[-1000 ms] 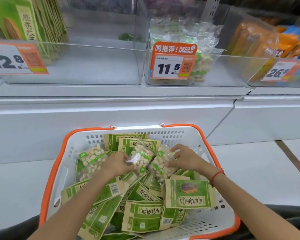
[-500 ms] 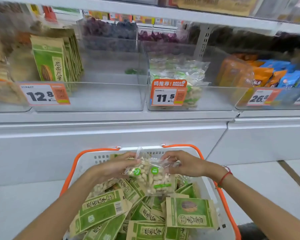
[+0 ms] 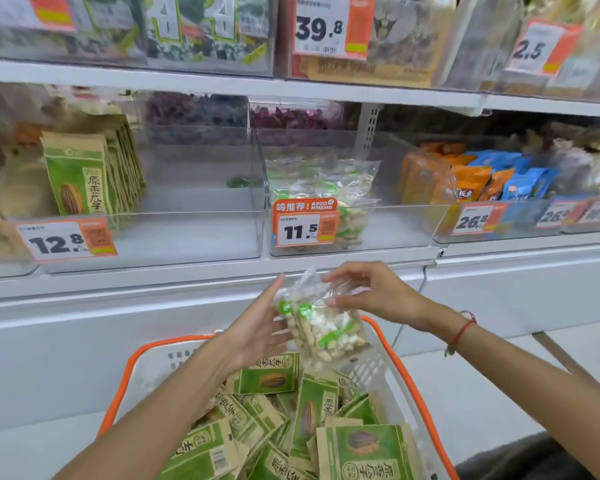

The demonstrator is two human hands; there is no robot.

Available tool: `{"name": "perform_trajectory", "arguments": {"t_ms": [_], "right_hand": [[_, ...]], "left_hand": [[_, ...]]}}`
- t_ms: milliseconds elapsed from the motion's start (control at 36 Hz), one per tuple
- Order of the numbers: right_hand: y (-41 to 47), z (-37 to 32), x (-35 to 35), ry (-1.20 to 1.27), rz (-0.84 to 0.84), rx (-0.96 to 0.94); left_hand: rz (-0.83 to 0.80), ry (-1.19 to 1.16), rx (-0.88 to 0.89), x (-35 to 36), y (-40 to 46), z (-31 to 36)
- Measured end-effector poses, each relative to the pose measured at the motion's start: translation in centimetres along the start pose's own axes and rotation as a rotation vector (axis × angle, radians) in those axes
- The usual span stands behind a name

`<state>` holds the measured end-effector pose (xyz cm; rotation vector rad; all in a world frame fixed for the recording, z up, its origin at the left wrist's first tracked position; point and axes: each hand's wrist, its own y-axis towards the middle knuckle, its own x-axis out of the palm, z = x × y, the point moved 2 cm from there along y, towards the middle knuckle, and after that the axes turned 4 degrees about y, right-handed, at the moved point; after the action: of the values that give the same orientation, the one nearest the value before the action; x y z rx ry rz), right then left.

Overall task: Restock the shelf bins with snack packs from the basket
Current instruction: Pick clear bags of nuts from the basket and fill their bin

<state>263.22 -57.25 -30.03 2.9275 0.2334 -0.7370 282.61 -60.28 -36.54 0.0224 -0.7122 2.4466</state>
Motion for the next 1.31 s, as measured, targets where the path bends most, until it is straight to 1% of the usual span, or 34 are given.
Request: {"name": "perform_trajectory", "arguments": {"t_ms": [83, 167, 250, 333, 389, 444, 500, 528, 583, 694, 778, 861, 944, 1028, 1083, 1167, 1306], "right_hand": [[0.3, -1.0, -0.7, 0.025, 0.032, -0.040], [0.6, -1.7, -1.4, 0.084, 0.089, -0.060], [0.9, -2.4, -2.3, 0.030, 0.124, -0.125], [0.6, -3.2, -3.6, -0.142, 0.146, -0.180], [0.1, -3.8, -5.0, -0.231, 0.114, -0.127], [-0.6, -4.2, -6.5, -0.271, 0.014, -0.014], [-1.4, -4.4, -7.7, -0.237, -0.065, 0.034], [-1.9, -4.5, -8.2, -0.209, -0.066, 0.027], [-2.5, -4.7, -9.2, -0.190, -0.025, -0.009], [-2.8, -5.4, -11.5, -0.271, 0.108, -0.142], [-2.2, -6.0, -13.8, -0.290, 0.249, -0.300], [-0.9, -6.0, -16.2, -0.395, 0.405, -0.403], [1.1, -5.6, -17.8, -0.622, 0.543, -0.415], [3.3, -5.0, -18.6, -0.804, 0.637, -0.328], [4.9, -4.5, -19.1, -0.814, 0.624, -0.247], [7.2, -3.5, -19.5, -0.806, 0.562, -0.152], [10.6, -2.0, -19.1, -1.000, 0.449, -0.029]], "left_hand": [[-0.061, 0.084, 0.081, 0.5, 0.0, 1.0], [-0.066, 0.259, 0.203, 1.6, -0.2, 1.8], [0.080, 0.318, 0.338, 2.5, -0.4, 2.7], [0.215, 0.295, 0.469, 2.9, -0.7, 3.9], [0.278, 0.331, 0.554, 3.3, -0.9, 4.8], [0.316, 0.399, 0.622, 3.9, -1.2, 5.9], [0.326, 0.454, 0.705, 4.7, -1.2, 7.2], [0.330, 0.498, 0.745, 5.1, -1.3, 7.9], [0.313, 0.610, 0.821, 6.1, -1.3, 9.6], [0.200, 0.754, 0.934, 7.9, -0.2, 13.6], [0.205, 0.778, 1.067, 9.4, 1.2, 16.9], [0.253, 0.830, 1.202, 10.7, 2.6, 20.1], [0.264, 0.890, 1.202, 11.2, 4.6, 22.8], [0.294, 0.921, 1.144, 10.4, 7.2, 24.6], [0.323, 0.944, 1.082, 9.8, 9.1, 25.1], [0.375, 1.056, 1.000, 9.1, 11.4, 25.3], [0.490, 1.197, 0.864, 8.2, 14.3, 25.3]]}}
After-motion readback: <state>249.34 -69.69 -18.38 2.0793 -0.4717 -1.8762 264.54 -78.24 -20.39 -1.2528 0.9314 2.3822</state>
